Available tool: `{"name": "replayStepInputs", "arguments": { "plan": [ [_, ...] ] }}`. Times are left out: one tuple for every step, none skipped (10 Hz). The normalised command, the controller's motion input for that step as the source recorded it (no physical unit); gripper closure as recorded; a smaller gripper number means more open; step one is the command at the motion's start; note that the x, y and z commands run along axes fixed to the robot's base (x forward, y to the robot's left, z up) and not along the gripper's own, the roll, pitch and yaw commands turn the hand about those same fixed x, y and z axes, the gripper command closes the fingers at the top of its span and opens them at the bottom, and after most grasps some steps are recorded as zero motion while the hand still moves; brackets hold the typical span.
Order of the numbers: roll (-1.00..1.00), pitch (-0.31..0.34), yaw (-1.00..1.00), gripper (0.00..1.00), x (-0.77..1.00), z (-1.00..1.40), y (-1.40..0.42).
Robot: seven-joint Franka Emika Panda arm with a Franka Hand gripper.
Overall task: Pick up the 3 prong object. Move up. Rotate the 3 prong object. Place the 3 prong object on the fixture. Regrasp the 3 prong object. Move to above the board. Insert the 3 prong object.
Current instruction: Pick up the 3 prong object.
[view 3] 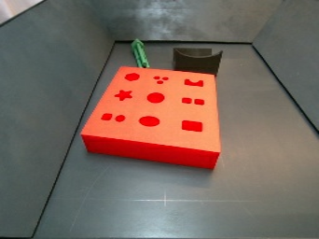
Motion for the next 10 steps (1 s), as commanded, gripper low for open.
{"name": "replayStepInputs", "arguments": {
  "plan": [
    [-0.09,0.000,0.00,0.00,0.00,-0.04,0.03],
    [-0.01,0.000,0.00,0.00,0.00,0.00,0.01],
    [0.05,-0.266,0.04,0.00,-0.37,-0.73,-0.01],
    [-0.03,-0.190,0.51,0.00,0.00,-0.82,0.11],
    [0.01,-0.161,0.59,0.00,-0.01,-0.93,0.39],
    [0.03,-0.173,0.87,0.00,-0.21,-0.89,0.25],
    [0.03,-0.187,0.83,0.00,-0.25,-0.89,0.29],
    [0.07,-0.159,0.51,0.00,-0.15,-0.99,0.58],
    [0.13,-0.046,0.27,0.00,0.00,-1.00,0.62],
    [0.15,-0.007,0.20,0.00,0.00,-0.93,0.76]
  ]
}}
